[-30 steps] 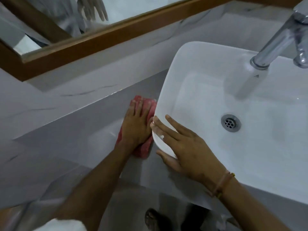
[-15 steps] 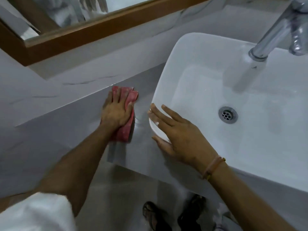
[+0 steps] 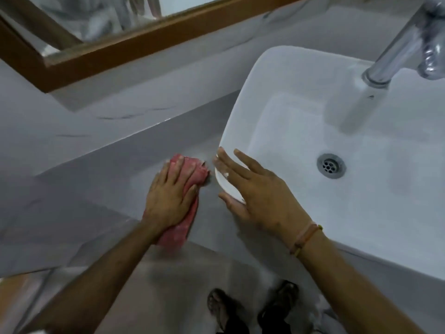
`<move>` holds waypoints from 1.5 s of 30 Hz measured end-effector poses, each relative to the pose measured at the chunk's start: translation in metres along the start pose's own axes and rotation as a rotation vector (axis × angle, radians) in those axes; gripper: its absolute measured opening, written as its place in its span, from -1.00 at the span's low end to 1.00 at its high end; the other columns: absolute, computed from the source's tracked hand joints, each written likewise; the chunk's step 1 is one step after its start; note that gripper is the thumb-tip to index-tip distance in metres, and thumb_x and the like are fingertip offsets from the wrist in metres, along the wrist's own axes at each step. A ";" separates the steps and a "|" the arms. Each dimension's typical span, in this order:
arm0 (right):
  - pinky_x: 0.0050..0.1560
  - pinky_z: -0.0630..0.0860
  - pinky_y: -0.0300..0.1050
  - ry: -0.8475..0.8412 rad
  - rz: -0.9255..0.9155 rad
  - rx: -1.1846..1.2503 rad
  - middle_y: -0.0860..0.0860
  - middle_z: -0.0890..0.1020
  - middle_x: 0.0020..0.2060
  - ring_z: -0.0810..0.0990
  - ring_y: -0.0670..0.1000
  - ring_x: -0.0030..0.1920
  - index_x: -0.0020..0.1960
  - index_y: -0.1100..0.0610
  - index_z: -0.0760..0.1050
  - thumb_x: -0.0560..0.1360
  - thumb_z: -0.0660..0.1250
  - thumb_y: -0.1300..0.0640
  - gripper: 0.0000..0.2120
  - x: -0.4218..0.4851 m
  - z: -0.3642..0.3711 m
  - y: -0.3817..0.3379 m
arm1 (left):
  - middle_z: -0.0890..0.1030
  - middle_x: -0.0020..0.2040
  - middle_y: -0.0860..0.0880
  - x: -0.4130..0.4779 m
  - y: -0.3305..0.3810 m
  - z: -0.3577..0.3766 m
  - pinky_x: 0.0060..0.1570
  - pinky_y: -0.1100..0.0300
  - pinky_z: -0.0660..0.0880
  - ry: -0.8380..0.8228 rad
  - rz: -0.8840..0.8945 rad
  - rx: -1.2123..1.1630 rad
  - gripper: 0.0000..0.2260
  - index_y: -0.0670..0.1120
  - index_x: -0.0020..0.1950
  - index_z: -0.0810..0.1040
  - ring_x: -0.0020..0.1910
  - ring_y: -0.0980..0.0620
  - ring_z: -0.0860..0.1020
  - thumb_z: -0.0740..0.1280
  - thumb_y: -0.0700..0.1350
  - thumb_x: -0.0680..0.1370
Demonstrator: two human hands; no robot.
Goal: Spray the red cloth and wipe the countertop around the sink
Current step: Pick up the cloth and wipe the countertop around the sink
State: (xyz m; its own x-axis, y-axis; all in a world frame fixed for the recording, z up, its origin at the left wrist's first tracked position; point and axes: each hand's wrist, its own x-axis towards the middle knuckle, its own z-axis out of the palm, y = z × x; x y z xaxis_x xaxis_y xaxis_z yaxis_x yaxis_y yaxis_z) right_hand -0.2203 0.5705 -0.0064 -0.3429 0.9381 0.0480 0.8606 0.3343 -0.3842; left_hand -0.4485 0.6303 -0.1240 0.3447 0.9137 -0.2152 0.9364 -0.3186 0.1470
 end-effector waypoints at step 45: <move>0.44 0.22 0.13 0.083 0.668 0.283 0.24 0.28 0.43 0.24 0.21 0.41 0.49 0.32 0.02 0.59 0.09 -0.01 -0.38 0.018 0.115 -0.088 | 0.53 0.18 -0.27 0.011 0.030 -0.034 0.09 -0.04 0.48 0.144 -0.578 -0.584 -0.52 -0.27 0.21 0.42 0.16 -0.27 0.53 0.34 0.08 0.49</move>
State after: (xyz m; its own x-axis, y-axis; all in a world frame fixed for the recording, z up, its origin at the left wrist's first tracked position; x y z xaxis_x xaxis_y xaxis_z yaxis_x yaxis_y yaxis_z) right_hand -0.3454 0.5481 -0.0776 0.2605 0.9413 -0.2146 0.7419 -0.3374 -0.5794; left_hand -0.4192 0.6397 -0.0892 -0.2288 0.9290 -0.2908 0.7647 0.3564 0.5368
